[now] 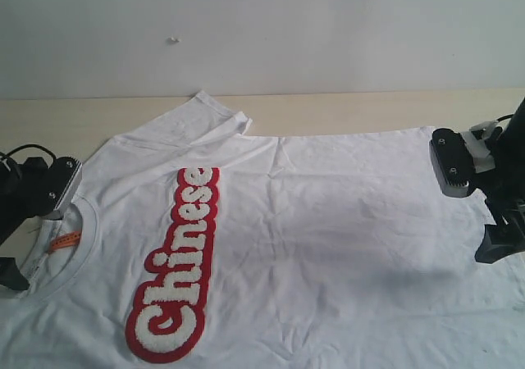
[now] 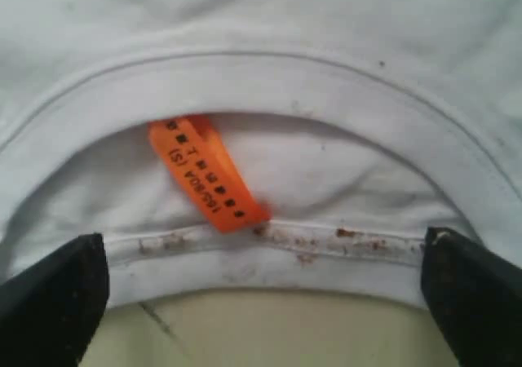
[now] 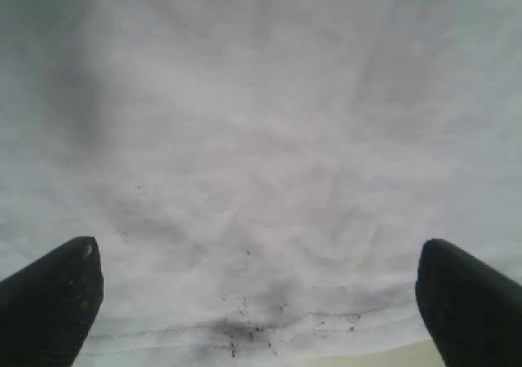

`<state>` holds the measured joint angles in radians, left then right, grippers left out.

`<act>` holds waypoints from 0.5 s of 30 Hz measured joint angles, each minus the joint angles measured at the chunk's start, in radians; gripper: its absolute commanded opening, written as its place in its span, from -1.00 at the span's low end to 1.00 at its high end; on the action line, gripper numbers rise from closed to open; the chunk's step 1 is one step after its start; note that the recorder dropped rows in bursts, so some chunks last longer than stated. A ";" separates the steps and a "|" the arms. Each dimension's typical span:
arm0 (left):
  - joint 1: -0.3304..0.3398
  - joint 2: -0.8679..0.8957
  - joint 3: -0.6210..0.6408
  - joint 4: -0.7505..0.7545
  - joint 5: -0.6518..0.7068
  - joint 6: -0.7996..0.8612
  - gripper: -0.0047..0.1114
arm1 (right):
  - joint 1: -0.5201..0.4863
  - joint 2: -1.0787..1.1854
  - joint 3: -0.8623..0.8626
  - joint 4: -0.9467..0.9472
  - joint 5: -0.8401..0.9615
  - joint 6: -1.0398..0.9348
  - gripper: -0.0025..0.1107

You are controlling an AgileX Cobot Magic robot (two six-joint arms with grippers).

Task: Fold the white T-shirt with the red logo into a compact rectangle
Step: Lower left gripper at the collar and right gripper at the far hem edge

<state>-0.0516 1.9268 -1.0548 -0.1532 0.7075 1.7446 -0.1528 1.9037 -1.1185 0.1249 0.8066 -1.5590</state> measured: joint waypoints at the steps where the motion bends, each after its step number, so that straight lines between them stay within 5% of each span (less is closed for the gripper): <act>1: 0.000 0.009 0.000 0.007 -0.008 0.000 0.89 | 0.000 0.000 0.000 0.000 0.000 0.000 0.90; 15: 0.000 0.021 -0.008 0.015 -0.008 0.000 0.89 | 0.000 0.033 0.000 -0.033 0.006 -0.008 0.90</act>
<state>-0.0516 1.9476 -1.0626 -0.1377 0.6997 1.7446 -0.1528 1.9372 -1.1185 0.0918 0.8121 -1.5670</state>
